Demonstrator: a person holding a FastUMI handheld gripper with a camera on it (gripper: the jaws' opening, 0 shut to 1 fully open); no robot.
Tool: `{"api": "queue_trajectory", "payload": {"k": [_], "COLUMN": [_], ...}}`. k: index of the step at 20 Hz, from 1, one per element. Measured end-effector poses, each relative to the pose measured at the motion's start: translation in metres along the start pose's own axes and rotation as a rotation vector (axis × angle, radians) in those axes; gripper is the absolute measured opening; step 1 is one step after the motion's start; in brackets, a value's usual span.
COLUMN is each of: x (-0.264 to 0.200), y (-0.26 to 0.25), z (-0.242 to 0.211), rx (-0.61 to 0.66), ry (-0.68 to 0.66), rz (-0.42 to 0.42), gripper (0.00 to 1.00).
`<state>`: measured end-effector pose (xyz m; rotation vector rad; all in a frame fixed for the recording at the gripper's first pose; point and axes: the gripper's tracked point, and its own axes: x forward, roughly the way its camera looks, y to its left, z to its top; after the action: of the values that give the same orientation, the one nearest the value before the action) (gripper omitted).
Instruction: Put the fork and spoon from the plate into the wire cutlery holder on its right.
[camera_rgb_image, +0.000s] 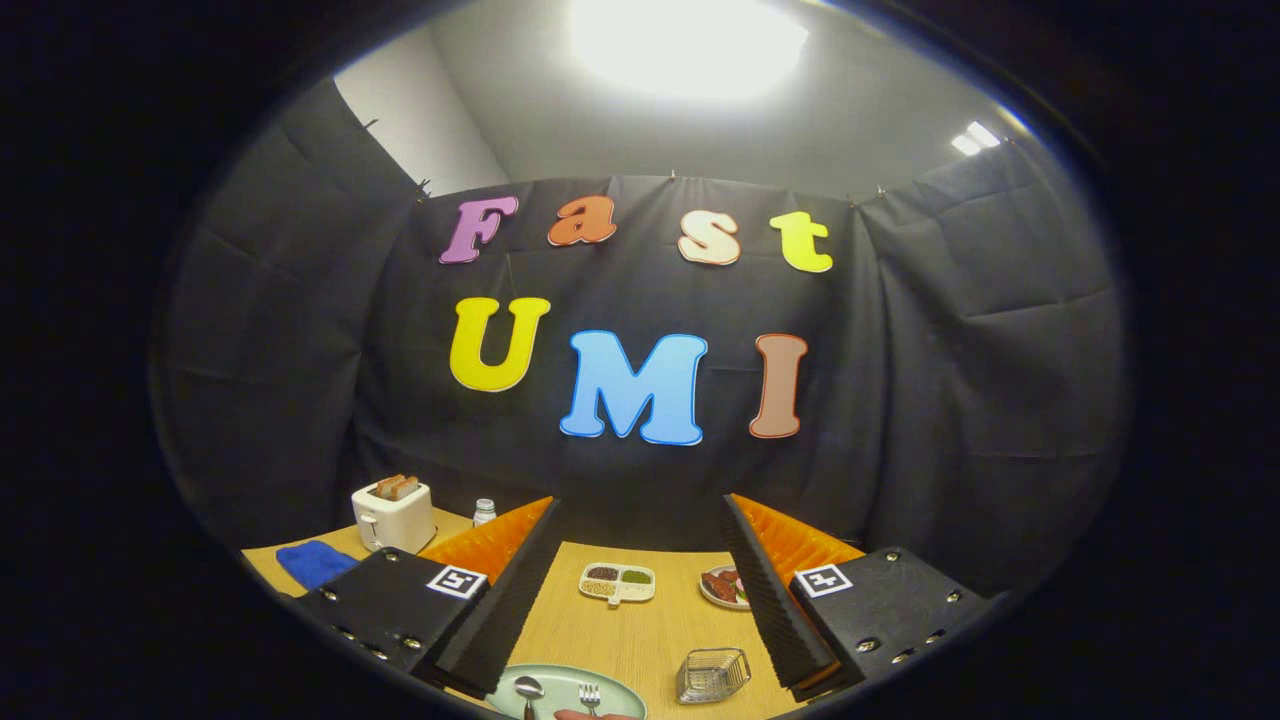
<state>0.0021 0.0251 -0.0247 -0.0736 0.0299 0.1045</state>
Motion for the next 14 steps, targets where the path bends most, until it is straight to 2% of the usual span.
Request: {"api": "queue_trajectory", "payload": {"k": [5,14], "x": [-0.003,-0.013], "y": [0.015,0.031], "z": [-0.019,-0.106], "rx": [-0.016,-0.076], "ry": [0.037,0.318], "rz": [0.059,0.179], "gripper": [0.97,0.97]}}
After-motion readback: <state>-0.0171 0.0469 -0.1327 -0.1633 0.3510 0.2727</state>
